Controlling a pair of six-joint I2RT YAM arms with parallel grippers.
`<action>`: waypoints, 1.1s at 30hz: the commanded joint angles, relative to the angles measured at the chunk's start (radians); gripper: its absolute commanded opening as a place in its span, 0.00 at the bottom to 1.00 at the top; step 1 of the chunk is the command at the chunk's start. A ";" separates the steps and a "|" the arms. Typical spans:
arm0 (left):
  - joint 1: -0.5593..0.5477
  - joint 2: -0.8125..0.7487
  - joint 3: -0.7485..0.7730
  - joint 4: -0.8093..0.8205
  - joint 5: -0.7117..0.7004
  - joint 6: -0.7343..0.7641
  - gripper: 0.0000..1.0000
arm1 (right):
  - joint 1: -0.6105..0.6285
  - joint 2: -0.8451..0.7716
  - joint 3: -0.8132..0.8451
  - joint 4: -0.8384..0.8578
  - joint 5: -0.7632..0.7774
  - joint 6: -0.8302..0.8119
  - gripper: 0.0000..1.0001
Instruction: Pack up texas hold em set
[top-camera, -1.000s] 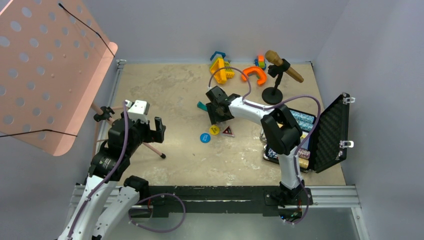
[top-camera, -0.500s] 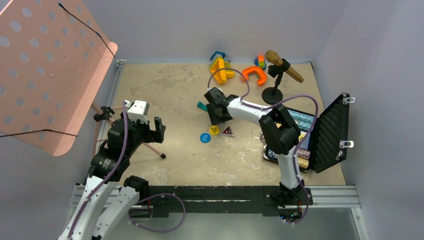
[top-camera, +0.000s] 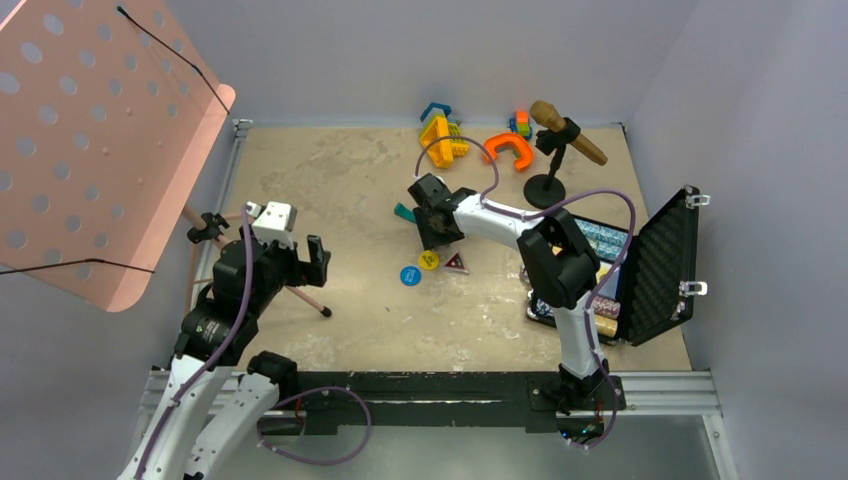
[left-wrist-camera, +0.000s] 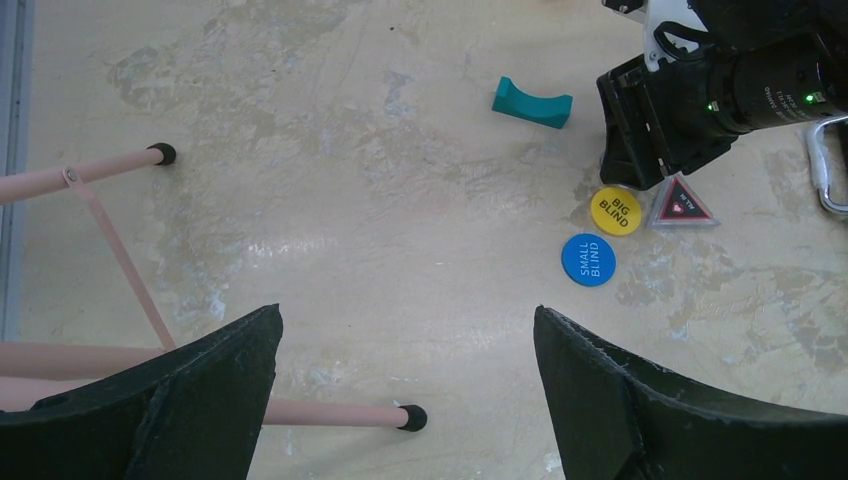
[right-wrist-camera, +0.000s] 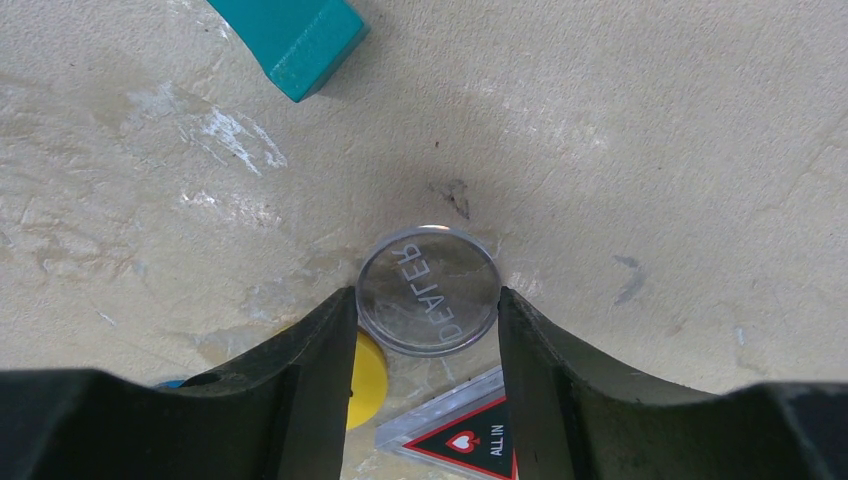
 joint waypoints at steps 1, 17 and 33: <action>-0.001 -0.014 0.013 0.017 0.000 0.012 0.99 | 0.004 0.021 -0.022 -0.024 -0.027 0.023 0.41; -0.001 -0.017 0.013 0.017 0.004 0.012 0.99 | 0.004 -0.254 -0.137 0.002 -0.019 0.037 0.30; -0.001 -0.016 0.014 0.019 0.009 0.014 0.99 | -0.003 -0.089 -0.036 0.039 0.002 0.034 0.61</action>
